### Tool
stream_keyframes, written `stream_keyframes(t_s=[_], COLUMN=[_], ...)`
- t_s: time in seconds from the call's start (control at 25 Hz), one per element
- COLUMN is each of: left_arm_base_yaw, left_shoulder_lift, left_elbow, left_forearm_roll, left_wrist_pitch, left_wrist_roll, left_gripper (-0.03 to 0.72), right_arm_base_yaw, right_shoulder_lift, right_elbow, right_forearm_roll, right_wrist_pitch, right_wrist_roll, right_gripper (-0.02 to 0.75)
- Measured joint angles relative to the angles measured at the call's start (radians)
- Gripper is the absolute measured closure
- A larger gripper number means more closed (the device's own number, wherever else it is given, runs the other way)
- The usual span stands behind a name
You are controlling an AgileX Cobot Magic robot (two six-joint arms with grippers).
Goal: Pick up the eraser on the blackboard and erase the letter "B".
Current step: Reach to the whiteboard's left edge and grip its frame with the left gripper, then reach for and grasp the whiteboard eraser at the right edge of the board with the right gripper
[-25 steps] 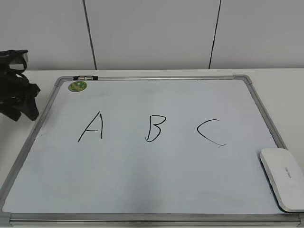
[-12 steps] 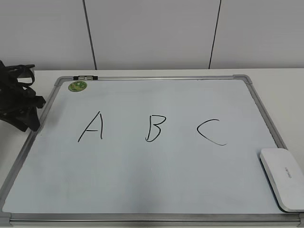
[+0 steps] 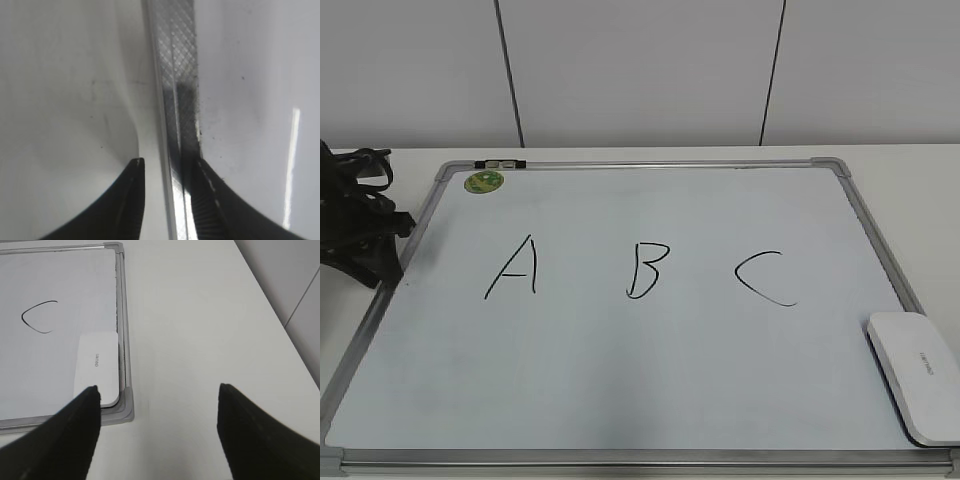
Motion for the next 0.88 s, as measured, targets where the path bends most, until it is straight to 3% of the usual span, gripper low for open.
stream_keyframes(t_s=[0.36,0.64,0.88], left_arm_base_yaw=[0.002,0.004,0.004], left_shoulder_lift=[0.007,0.011,0.011], left_elbow=[-0.006,-0.010,-0.010], left_forearm_roll=[-0.017,-0.024,-0.024], left_wrist_pitch=[0.005,0.013,0.014], left_wrist_roll=[0.000,-0.008,-0.010], left_gripper=[0.654,0.671,0.671], right_arm_base_yaw=[0.000,0.000,0.000], right_shoulder_lift=[0.000,0.000,0.155], right_elbow=[0.000,-0.002,-0.156], right_forearm_roll=[0.000,0.003,0.069], right_wrist_pitch=[0.000,0.000,0.004], right_wrist_roll=[0.000,-0.026,-0.148], right_gripper=[0.176,0.176,0.180])
